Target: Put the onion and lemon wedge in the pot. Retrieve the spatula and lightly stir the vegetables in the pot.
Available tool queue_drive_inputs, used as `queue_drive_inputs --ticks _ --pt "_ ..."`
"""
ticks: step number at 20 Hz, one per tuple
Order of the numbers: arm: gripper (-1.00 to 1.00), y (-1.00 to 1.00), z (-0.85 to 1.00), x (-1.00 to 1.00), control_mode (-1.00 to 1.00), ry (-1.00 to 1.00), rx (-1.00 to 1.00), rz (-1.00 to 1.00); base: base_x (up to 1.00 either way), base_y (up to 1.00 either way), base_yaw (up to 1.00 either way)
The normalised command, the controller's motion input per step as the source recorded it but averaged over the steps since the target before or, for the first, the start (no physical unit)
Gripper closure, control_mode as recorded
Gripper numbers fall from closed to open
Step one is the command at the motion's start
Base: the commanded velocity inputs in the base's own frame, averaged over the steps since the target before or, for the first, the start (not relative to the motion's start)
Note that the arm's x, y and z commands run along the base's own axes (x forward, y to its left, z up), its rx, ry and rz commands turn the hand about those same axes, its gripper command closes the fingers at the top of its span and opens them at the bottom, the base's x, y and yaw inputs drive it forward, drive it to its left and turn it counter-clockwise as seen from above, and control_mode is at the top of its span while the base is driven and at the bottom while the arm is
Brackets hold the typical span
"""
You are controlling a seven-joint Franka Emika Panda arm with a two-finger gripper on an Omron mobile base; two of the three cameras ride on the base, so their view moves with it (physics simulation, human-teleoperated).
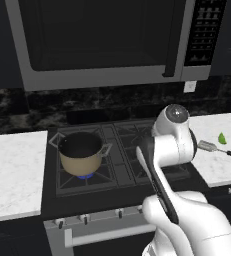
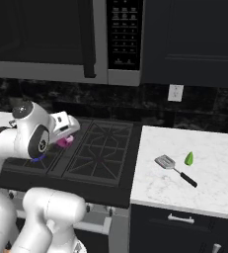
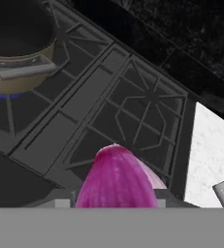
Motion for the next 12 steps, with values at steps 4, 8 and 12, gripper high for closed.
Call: queue_drive_inputs --ticks 4,8,12 --pt "1.0 1.0 0.0 0.0 -1.0 0.01 -0.02 0.06 0.0 0.0 0.0" --pt "1.0 1.0 0.0 0.02 -1.0 -0.04 -0.08 0.05 0.0 0.0 0.0" --pt "1.0 1.0 0.0 0.26 -1.0 -0.07 -0.09 0.05 0.0 0.0 0.0"
